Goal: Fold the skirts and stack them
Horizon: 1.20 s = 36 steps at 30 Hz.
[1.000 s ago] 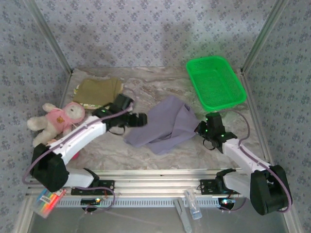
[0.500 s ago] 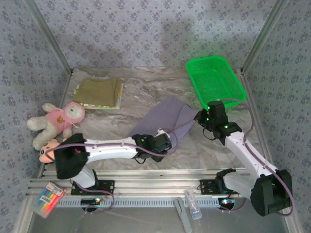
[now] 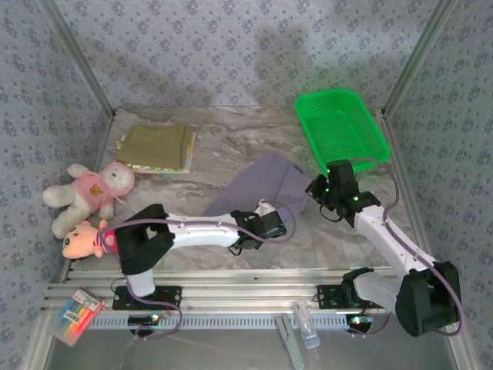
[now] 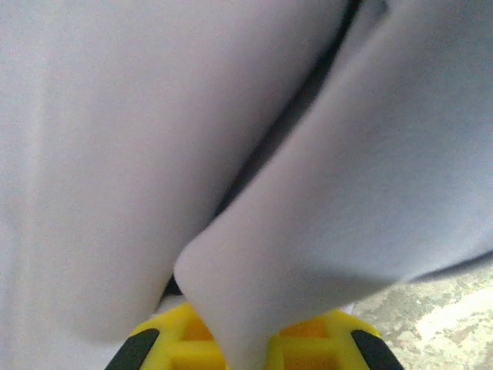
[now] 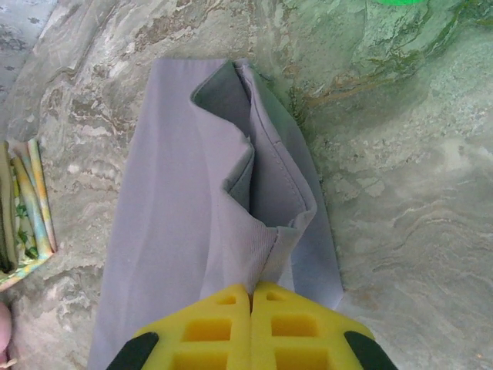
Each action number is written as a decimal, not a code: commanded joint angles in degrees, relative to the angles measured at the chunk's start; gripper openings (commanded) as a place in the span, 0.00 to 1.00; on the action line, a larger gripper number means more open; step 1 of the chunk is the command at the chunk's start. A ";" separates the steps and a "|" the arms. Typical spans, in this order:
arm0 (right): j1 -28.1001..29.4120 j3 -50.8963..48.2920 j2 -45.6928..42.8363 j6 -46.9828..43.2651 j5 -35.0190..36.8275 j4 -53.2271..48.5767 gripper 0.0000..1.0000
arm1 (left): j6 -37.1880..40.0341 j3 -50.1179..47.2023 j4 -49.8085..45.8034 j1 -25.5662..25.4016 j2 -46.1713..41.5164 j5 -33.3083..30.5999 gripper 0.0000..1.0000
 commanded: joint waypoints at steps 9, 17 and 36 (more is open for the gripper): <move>-1.58 18.98 0.40 3.07 -2.00 3.07 0.00 | 21.65 6.64 -4.88 21.25 -30.74 17.75 0.00; -2.08 38.54 15.59 -1.40 -1.13 13.13 0.00 | 39.20 26.21 -9.44 35.03 -21.67 26.16 0.00; -4.49 40.07 15.34 -10.66 -8.36 10.97 0.00 | 54.67 60.99 -31.50 34.61 -5.69 12.33 0.00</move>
